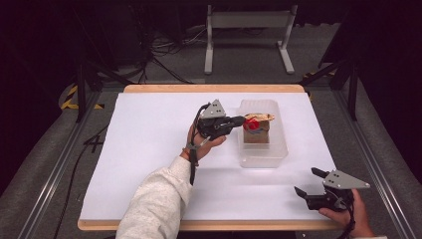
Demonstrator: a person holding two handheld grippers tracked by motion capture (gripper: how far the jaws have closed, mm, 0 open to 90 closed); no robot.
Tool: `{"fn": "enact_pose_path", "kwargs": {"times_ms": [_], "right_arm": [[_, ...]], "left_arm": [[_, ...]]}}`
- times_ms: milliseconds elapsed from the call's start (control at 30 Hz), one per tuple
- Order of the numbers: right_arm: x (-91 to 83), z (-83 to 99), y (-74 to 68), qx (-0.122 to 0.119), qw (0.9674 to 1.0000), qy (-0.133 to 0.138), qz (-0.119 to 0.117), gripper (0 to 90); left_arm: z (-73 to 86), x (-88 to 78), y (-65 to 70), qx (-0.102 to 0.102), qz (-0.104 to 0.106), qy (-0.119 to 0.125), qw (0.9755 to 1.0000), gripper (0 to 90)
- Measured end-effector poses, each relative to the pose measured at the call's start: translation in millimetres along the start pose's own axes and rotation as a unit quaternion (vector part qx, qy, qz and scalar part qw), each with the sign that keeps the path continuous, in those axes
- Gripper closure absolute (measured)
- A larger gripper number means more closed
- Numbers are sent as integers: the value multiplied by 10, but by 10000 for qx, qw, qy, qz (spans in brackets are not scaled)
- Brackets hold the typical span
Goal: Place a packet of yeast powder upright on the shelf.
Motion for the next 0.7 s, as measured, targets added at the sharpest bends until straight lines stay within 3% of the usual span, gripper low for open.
{"fn": "enact_pose_path", "kwargs": {"times_ms": [333,700], "right_arm": [[0,2,5,16,10000,1,-15,135],[3,-1,-1,15,10000,-10,-16,135]], "left_arm": [[-25,-105,0,187,-181,-371,9990,726],[3,-204,2,156,-268,-658,9974,551]]}}
Point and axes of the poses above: each handheld gripper's, and its own axes: x roughly forward along the jaws, z roughly out of its underside, y roughly to its right, the point moved 6 cm from there along x, roughly forward along the jaws, and after that the axes turned 7 degrees about z, right-handed, at the moved point
